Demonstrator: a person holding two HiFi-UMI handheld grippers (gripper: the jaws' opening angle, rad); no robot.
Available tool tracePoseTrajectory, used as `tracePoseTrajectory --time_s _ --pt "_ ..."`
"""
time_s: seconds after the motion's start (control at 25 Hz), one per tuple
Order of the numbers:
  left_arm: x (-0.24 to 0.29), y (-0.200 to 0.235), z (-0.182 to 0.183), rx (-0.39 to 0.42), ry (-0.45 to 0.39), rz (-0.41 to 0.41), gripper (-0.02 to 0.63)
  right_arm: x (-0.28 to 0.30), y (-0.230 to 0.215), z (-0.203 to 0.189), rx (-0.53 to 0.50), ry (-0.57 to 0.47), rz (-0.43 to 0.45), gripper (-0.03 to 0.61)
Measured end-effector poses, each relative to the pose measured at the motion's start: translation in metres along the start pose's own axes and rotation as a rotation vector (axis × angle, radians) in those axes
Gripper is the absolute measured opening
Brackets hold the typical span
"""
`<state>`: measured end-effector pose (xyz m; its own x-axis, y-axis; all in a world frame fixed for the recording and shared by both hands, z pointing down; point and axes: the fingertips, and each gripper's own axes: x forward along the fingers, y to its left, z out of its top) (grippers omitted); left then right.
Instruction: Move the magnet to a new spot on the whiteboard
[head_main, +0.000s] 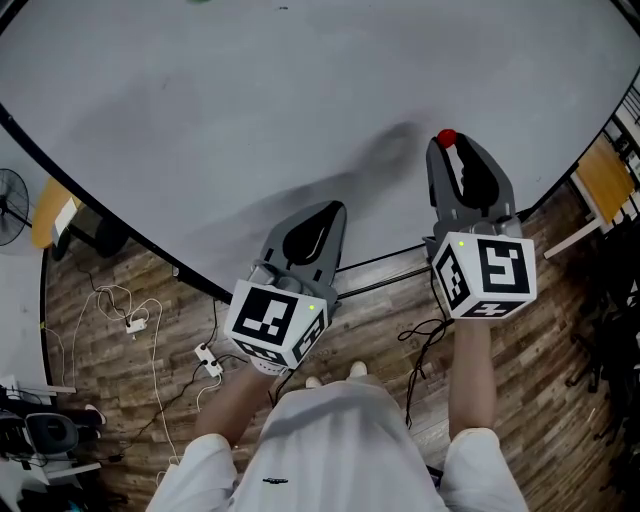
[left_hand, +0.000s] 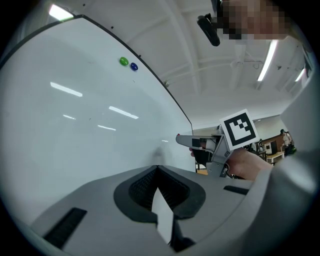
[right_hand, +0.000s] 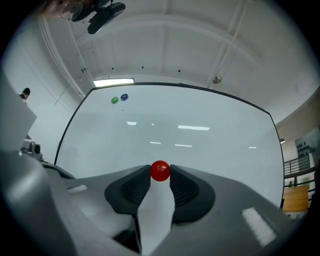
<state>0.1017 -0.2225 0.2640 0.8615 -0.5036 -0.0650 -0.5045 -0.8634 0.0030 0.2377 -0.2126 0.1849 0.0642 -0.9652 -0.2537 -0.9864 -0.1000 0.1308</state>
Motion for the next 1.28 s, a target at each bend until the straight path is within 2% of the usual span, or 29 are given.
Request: tracePoseTrajectory --time_s 0.32,0.56,0.96,1.28 --pt "-0.018 0.000 -0.009 -0.010 0.018 0.015 0.006 -0.024 0.018 -0.012 0.037 0.011 0.018 0.130" --pt "-0.034 0.009 -0.024 -0.009 0.047 0.045 0.006 -0.041 0.033 -0.026 0.014 0.025 0.031 0.130" --pt "-0.048 0.016 -0.035 -0.033 0.064 0.079 0.006 -0.058 0.045 -0.063 0.077 0.079 0.019 0.130" --pt "-0.054 0.022 -0.033 -0.027 0.059 0.096 0.006 -0.047 0.066 -0.061 0.035 0.073 0.074 0.130"
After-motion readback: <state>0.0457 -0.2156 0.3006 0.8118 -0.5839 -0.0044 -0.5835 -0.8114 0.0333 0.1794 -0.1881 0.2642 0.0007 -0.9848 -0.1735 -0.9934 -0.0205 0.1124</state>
